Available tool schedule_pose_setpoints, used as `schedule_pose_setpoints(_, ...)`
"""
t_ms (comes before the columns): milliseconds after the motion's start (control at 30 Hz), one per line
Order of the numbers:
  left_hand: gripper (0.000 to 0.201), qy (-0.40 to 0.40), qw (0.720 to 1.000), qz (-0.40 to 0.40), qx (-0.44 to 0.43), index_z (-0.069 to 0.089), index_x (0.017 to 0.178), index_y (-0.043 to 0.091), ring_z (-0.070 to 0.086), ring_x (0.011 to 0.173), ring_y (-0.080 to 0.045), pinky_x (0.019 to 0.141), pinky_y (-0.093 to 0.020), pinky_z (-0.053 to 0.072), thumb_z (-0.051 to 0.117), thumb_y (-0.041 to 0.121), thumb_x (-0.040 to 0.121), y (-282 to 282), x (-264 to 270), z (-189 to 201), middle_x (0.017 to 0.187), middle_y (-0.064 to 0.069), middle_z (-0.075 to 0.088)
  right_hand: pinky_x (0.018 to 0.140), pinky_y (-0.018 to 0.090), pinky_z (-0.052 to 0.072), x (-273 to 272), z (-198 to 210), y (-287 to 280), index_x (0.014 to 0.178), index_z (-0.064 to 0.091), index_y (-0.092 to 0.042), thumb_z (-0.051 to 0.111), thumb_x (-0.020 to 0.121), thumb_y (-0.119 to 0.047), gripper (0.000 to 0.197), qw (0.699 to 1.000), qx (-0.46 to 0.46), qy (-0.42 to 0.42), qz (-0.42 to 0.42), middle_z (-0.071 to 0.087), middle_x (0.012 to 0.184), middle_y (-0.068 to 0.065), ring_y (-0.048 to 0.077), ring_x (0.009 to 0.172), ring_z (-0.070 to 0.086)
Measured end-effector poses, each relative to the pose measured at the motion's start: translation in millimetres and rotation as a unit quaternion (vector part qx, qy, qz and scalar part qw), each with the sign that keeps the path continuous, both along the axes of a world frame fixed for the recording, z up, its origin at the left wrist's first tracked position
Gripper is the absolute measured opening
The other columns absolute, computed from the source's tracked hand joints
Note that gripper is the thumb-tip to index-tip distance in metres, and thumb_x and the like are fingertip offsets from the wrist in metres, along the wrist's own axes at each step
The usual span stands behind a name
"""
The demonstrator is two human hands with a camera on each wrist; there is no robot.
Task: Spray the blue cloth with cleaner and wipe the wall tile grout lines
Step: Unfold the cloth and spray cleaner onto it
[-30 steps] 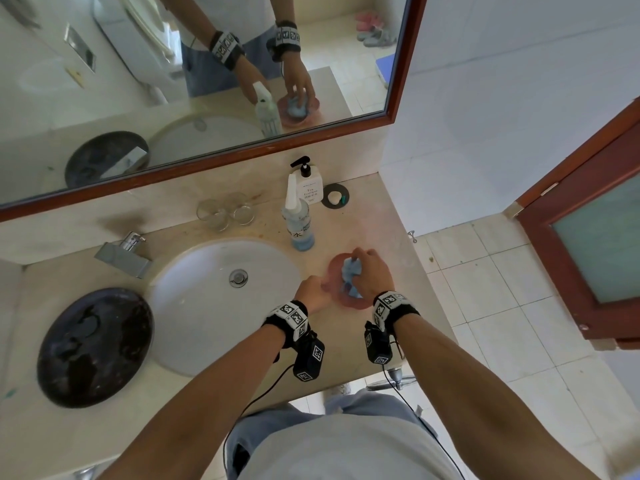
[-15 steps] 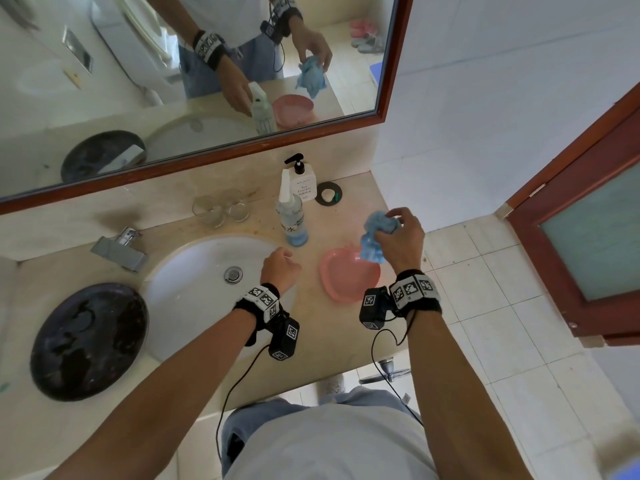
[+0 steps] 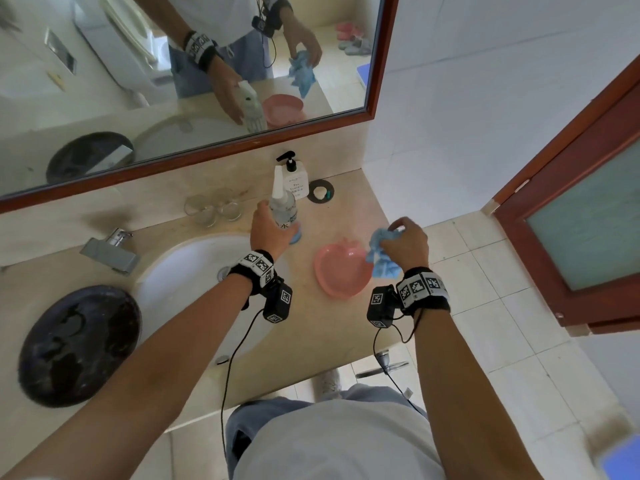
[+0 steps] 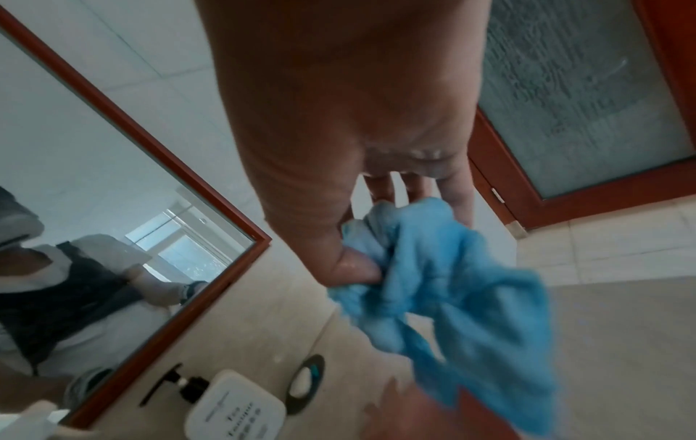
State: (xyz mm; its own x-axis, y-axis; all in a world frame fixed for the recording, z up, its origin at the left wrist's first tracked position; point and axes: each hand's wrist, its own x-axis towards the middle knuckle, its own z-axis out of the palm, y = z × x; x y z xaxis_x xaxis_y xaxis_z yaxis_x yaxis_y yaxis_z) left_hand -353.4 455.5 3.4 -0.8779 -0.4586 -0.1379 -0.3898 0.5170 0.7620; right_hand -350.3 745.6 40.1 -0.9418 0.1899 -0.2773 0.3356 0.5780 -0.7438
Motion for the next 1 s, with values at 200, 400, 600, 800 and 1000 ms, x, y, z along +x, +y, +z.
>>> schedule_pose_setpoints(200, 0.067, -0.003, 1.0, 0.024, -0.002, 0.054, 0.13, 0.011, 0.065, 0.112, -0.029, 0.093, -0.041, 0.054, 0.087, 0.04, 0.08, 1.6, -14.3, 1.0, 0.127, -0.008, 0.066, 0.071, 0.032, 0.063, 39.1, -48.9, 3.7, 0.102, 0.06, -0.012, 0.071, 0.089, -0.001, 0.02, 0.984, 0.028, -0.173, 0.015, 0.071, 0.098, 0.01, 0.017, 0.071, 0.071)
schedule_pose_setpoints(400, 0.053, 0.022, 0.999, 0.023, -0.002, 0.062, 0.119, 0.01, 0.065, 0.103, -0.022, 0.082, -0.029, 0.048, 0.088, 0.037, 0.08, 3.2, -7.5, 7.9, 0.117, -0.005, 0.069, 0.101, 0.042, 0.052, 50.6, -74.5, 3.9, 0.124, 0.063, -0.011, 0.077, 0.082, -0.011, 0.044, 0.97, 0.088, -0.216, 0.064, 0.064, 0.127, 0.016, 0.034, 0.119, 0.061)
schedule_pose_setpoints(600, 0.059, 0.067, 0.997, -0.044, -0.016, 0.064, 0.121, 0.016, 0.065, 0.098, -0.011, 0.079, -0.027, 0.052, 0.088, 0.048, 0.076, 3.4, 11.8, 41.3, 0.116, 0.004, 0.07, 0.109, 0.035, 0.041, 8.8, -13.6, -40.6, 0.142, 0.054, -0.02, 0.089, 0.08, -0.028, 0.072, 0.984, -0.003, -0.006, 0.177, 0.054, 0.145, 0.005, 0.022, 0.131, 0.052)
schedule_pose_setpoints(800, 0.067, 0.07, 0.987, -0.144, -0.004, 0.067, 0.127, 0.018, 0.071, 0.093, -0.006, 0.076, -0.027, 0.062, 0.094, 0.042, 0.071, -4.5, 24.9, 95.5, 0.11, 0.01, 0.071, 0.108, 0.037, 0.045, 13.5, 14.5, -112.1, 0.141, 0.052, -0.025, 0.092, 0.077, -0.034, 0.076, 0.959, -0.141, 0.111, 0.221, 0.062, 0.139, -0.006, 0.013, 0.126, 0.056)
schedule_pose_setpoints(1000, 0.066, 0.023, 0.971, -0.239, -0.003, 0.064, 0.129, 0.022, 0.067, 0.101, -0.004, 0.078, -0.021, 0.057, 0.094, 0.04, 0.073, -21.0, 37.5, 116.3, 0.108, 0.021, 0.067, 0.099, 0.029, 0.053, 21.1, 18.8, -131.1, 0.135, 0.054, -0.026, 0.089, 0.082, -0.028, 0.064, 0.949, -0.194, 0.134, 0.21, 0.067, 0.127, -0.01, 0.009, 0.114, 0.063)
